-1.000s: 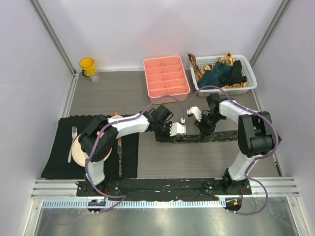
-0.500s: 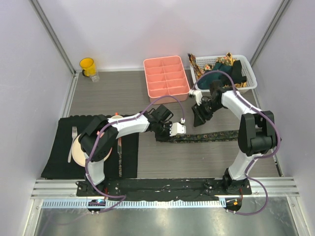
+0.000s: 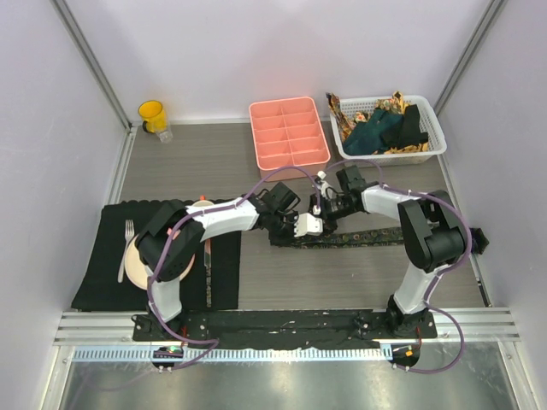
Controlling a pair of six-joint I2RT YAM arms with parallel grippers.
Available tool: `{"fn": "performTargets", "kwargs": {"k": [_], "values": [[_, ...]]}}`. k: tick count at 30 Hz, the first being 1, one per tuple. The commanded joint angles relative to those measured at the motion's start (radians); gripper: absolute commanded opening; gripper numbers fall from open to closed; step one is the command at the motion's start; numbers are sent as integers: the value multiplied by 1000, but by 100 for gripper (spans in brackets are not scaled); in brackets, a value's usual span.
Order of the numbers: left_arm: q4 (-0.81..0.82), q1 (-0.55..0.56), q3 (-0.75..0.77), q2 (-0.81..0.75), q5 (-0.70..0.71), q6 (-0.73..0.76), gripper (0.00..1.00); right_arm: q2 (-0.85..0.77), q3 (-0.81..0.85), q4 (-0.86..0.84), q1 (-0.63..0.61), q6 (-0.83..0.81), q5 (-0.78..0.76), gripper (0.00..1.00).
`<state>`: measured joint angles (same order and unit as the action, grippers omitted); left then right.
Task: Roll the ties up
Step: Roll the tie at the center of the board.
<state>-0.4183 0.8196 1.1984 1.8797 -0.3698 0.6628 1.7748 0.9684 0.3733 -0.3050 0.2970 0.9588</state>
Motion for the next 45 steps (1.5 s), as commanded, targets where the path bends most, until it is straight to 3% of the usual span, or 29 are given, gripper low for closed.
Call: {"fn": "performTargets", "kwargs": {"k": [1,9,13,27,33,35,36,39,45], "values": [[-36,-7,-37,-5,31,11,13,27,-2,-224,-46,171,0,43],[-22,-7,-39,2,31,1,13,95,-20,-310,-62,208,-54,36],[-10,-7,-39,7,34,-14,13,89,-63,-416,-66,257,-37,36],[6,-7,-45,7,29,-26,13,149,-97,-504,-92,281,-38,36],[7,-8,-43,12,28,-29,13,156,-115,-585,-97,329,-14,31],[9,-7,-43,12,28,-32,13,167,-123,-594,-97,332,-11,24],[9,-7,-43,13,26,-35,14,172,-126,-594,-97,333,-8,22],[13,-7,-43,13,31,-48,22,184,-126,-582,-95,318,-5,1],[26,-25,-72,-36,16,-58,48,193,-103,-447,-79,222,-63,1]]}}
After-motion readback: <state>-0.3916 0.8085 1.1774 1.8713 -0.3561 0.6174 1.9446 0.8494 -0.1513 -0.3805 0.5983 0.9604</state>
